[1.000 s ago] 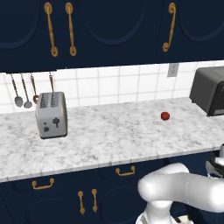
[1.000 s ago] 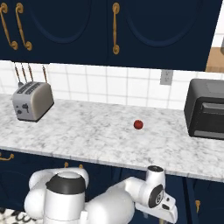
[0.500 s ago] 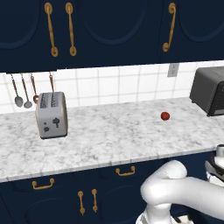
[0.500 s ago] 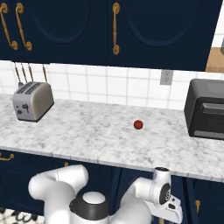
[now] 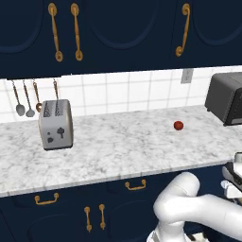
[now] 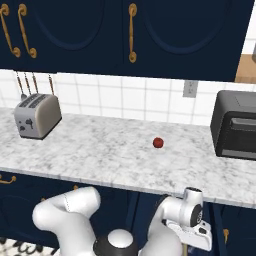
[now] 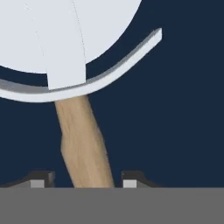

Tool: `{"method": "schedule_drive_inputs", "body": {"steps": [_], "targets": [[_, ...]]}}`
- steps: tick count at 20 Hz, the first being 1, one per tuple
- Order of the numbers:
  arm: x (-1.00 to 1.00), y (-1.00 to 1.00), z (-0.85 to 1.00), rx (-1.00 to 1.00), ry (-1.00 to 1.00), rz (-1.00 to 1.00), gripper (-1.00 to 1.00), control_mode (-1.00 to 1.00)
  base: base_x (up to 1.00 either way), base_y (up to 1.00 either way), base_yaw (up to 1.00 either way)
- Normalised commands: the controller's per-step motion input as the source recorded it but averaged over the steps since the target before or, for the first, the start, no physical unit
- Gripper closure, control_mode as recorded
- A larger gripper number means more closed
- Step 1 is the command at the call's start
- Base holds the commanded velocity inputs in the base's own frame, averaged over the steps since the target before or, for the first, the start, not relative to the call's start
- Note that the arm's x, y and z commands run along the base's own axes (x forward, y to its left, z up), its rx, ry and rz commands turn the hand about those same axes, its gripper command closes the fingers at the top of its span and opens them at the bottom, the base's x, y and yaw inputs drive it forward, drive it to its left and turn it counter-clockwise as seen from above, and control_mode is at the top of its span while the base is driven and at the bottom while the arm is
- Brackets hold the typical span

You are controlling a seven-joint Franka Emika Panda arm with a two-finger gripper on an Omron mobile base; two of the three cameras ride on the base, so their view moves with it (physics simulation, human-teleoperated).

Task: Pick the pizza cutter from the drawer and place it on the counter.

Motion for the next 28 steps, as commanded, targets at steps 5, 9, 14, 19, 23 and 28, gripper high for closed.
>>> {"method": "schedule_drive_inputs", "body": {"steps": [5,9,14,19,23,28], "targets": [[-1.0,-0.88,-0.11,0.0,-0.14,0.08,1.0,-1.0,0.0,0.0,0.0],[-0.77,-0.35,0.74,0.11,-0.12,-0.03,1.0,-1.0,0.0,0.0,0.0],[-0.37,-0.09,1.0,0.21,-0.05,-0.05,1.0,-1.0,0.0,0.0,0.0],[0.25,0.32,1.0,0.17,-0.1,-0.05,1.0,-1.0,0.0,0.0,0.0],[0.83,0.89,1.0,0.05,-0.2,-0.06,1.0,-1.0,0.0,0.0,0.0],[0.78,1.0,1.0,-0.02,-0.3,-0.21,1.0,-1.0,0.0,0.0,0.0]]}}
